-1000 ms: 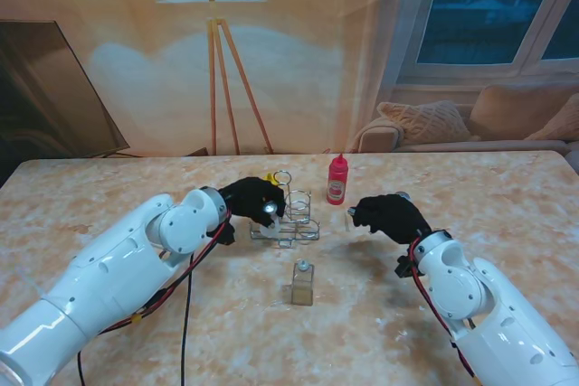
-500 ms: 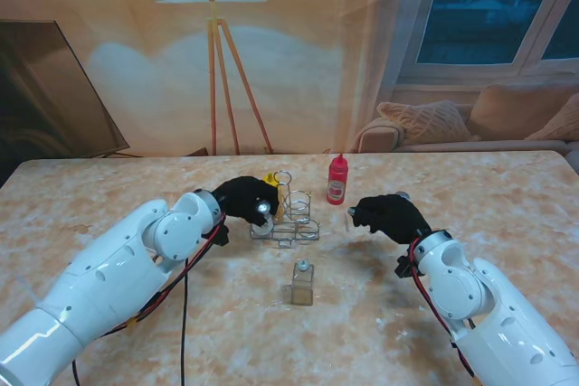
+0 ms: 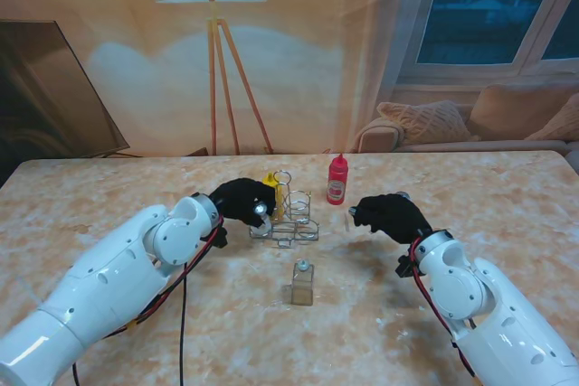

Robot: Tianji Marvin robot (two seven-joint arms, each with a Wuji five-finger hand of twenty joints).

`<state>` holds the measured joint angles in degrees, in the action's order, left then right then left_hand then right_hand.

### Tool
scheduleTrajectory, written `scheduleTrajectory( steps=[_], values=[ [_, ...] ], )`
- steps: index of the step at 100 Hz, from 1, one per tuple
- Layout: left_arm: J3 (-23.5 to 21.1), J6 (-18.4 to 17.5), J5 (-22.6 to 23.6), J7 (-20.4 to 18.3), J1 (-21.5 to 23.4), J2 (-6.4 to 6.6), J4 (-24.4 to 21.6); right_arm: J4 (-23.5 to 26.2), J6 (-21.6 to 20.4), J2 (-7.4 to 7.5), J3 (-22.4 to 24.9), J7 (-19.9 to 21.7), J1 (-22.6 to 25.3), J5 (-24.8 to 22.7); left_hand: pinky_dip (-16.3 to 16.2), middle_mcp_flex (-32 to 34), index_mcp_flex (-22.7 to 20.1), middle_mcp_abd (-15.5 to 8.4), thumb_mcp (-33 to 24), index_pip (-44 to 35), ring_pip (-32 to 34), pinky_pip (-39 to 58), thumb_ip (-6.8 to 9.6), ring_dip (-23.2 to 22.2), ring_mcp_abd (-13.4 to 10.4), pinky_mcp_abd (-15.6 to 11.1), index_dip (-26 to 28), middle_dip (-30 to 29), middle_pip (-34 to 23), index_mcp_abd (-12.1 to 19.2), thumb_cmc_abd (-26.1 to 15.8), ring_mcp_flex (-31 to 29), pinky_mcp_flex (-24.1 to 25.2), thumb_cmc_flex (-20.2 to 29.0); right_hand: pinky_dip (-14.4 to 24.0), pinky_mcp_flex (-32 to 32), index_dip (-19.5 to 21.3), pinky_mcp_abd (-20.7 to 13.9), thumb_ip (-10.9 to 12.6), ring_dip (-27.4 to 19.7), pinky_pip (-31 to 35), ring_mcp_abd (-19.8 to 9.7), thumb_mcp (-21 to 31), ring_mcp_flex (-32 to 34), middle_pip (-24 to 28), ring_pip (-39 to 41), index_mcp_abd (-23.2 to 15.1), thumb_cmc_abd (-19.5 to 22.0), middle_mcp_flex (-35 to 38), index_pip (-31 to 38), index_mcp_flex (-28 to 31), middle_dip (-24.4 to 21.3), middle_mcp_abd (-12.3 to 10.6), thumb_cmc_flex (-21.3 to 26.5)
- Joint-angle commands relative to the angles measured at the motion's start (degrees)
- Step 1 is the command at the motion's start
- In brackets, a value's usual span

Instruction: Place the seasoning bottles into the rack

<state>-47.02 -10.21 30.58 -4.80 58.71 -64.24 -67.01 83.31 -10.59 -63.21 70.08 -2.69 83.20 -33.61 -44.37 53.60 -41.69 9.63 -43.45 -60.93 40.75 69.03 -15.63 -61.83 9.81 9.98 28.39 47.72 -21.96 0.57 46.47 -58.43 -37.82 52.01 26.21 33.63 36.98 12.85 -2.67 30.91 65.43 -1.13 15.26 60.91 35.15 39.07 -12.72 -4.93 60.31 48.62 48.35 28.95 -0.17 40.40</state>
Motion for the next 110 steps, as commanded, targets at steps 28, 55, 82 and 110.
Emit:
scheduleTrajectory(
  steps=[28,55,82,110],
  values=[
    [0.86,0.31,-0.78,0.02,-0.16,-0.63,1.08,0.20,-0.31,-0.26,-0.01,0.64,0.61,-0.22,-1.18,2.29,0.81,-3.09,-6.68,-5.33,1.91,-0.22,-0.27,-1.04,-3.78,-2.47,1.16,4.13,-10.82,0.81,-0.18,-0.72,1.75,2.87,0.20,0.06,-0.15,0.28,-1.48,1.54,1.22,-0.82,0.41,1.21,0.78,0.88,-0.69,-0.49,1.51,0.82,0.26,2.02,-0.68,0.05],
    [1.97,0.37,-0.61,1.00,-0.52,-0.94,2.30,0.23,-0.34,-0.26,0.04,0.59,0.67,-0.25,-1.18,2.19,0.85,-3.09,-6.64,-5.57,1.88,-0.42,-0.28,-0.84,-3.80,-2.67,0.82,3.83,-10.97,0.91,-0.19,-0.63,1.74,2.91,0.18,0.08,-0.18,0.29,-1.52,1.54,1.21,-0.75,0.46,1.11,0.80,0.86,-0.65,-0.55,1.50,0.87,0.26,2.02,-0.66,0.03],
    [1.97,1.75,-2.05,-0.55,-0.37,-0.91,1.79,0.27,-0.42,-0.25,0.12,0.57,0.74,-0.29,-0.64,-2.35,1.08,-1.37,-4.49,1.14,-0.89,-2.80,-0.41,1.60,-2.03,-1.41,-0.73,-1.16,-11.30,-1.64,-1.72,2.74,4.28,0.73,0.16,0.08,-0.19,0.25,-1.52,1.54,1.23,-0.81,0.54,1.21,0.80,0.86,-0.79,-0.65,1.54,0.89,0.26,2.02,-0.84,0.06],
    [1.66,2.33,-2.27,-0.14,-0.10,-1.04,1.63,0.24,-0.42,-0.24,0.09,0.62,0.72,-0.29,2.08,-11.36,1.46,0.01,-10.62,17.40,-4.74,-7.54,1.06,9.57,-0.23,0.17,1.21,-13.75,-13.14,-6.97,-4.68,9.81,10.27,-8.99,0.16,0.10,-0.25,0.25,-1.56,1.54,1.25,-0.81,0.80,1.20,0.83,0.86,-0.91,-1.27,1.57,1.05,0.20,2.02,-0.73,0.21]
  ],
)
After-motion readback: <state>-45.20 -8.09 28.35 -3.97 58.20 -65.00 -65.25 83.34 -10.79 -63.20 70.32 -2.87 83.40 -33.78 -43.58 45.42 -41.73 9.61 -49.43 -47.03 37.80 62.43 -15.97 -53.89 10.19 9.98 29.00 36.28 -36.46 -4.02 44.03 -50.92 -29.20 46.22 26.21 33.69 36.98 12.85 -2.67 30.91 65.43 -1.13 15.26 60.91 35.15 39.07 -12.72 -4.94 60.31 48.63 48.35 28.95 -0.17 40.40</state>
